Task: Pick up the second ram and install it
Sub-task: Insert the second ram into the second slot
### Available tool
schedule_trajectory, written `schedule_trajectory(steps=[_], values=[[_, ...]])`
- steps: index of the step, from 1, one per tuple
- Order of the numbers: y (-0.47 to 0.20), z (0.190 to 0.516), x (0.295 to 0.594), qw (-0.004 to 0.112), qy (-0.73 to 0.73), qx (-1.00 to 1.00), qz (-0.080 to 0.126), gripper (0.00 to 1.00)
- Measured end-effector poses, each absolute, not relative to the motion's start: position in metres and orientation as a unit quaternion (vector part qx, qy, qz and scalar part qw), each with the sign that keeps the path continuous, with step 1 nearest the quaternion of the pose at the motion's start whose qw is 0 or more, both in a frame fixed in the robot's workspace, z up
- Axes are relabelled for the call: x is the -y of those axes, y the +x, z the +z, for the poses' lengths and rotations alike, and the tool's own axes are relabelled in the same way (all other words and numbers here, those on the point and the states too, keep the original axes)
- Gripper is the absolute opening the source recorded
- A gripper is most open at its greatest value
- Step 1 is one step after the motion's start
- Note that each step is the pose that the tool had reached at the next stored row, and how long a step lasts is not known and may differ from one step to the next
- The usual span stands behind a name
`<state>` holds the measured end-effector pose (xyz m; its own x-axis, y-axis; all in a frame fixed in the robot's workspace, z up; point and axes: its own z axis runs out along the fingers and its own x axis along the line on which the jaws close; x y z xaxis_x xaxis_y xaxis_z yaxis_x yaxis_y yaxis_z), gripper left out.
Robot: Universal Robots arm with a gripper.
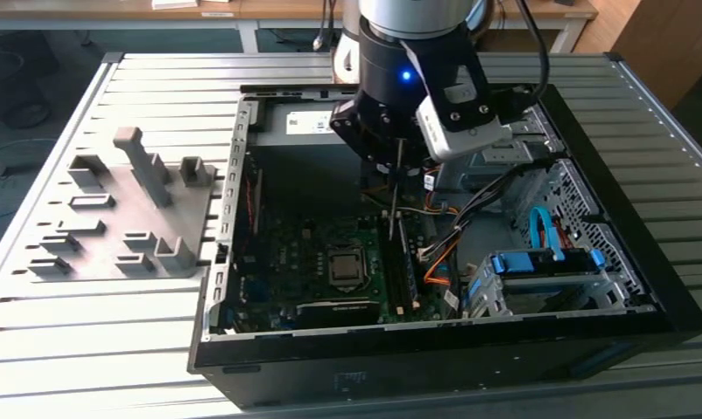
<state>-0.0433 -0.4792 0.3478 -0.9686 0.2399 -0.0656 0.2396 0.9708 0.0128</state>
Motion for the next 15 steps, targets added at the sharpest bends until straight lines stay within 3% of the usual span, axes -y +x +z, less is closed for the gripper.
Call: schedule_trajectory(steps=[15], values=[[-0.0433, 0.3469, 0.4792, 0.033, 0.031, -0.999, 0.005, 0.14]])
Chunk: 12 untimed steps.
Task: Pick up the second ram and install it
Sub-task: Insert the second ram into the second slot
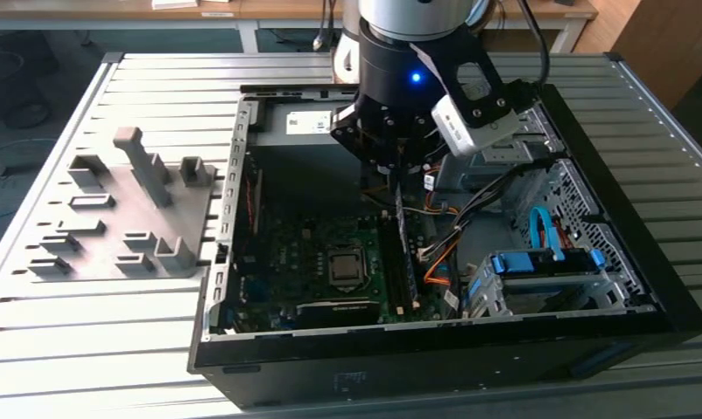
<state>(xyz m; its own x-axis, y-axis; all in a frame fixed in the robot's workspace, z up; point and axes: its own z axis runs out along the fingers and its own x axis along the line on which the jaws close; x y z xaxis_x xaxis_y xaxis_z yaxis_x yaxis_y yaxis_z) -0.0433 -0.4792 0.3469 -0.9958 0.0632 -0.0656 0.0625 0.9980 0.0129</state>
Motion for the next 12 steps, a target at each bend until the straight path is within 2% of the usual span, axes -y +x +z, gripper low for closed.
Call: schedule_trajectory(steps=[6, 12], values=[[-0.0433, 0.3467, 0.4792, 0.026, 0.024, -0.999, 0.005, 0.14], [-0.0433, 0.345, 0.4792, 0.026, 0.027, -0.999, 0.006, 0.14]])
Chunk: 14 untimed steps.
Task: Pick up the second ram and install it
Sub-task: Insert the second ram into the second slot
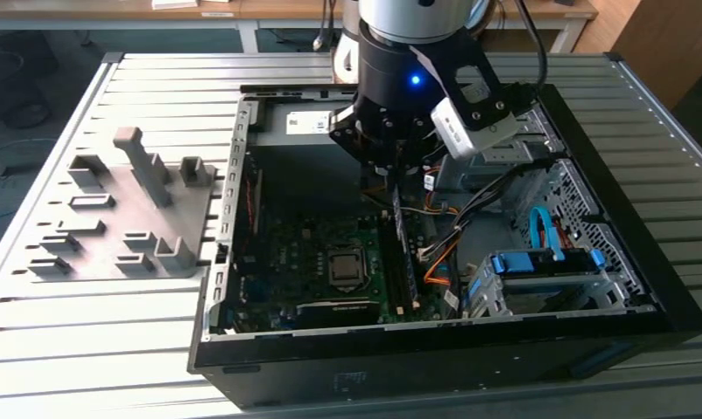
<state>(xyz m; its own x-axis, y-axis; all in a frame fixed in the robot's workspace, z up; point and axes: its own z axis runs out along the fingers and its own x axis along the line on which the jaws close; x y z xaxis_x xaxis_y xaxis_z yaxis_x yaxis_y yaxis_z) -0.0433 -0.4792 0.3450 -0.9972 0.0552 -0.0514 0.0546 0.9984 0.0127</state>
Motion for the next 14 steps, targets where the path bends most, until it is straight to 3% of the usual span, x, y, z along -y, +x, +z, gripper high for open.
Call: schedule_trajectory(steps=[14], values=[[-0.0433, 0.3444, 0.4792, 0.026, 0.001, -1.0, 0.006, 0.14]])
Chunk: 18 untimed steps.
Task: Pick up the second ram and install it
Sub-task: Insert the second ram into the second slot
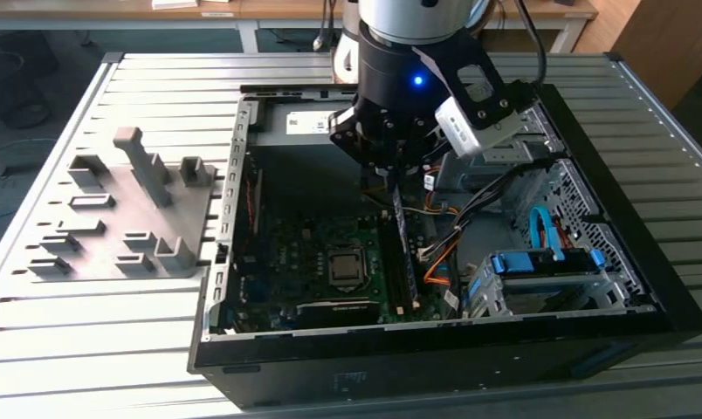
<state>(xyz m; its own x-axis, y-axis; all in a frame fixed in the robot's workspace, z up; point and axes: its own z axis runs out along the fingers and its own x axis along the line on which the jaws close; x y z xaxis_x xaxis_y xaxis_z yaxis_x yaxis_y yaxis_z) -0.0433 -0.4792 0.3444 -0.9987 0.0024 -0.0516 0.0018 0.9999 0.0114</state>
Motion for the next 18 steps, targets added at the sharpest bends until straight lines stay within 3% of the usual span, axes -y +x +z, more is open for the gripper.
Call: schedule_trajectory(steps=[18], values=[[-0.0433, 0.3348, 0.4792, 0.026, 0.001, -1.0, 0.006, 0.14]])
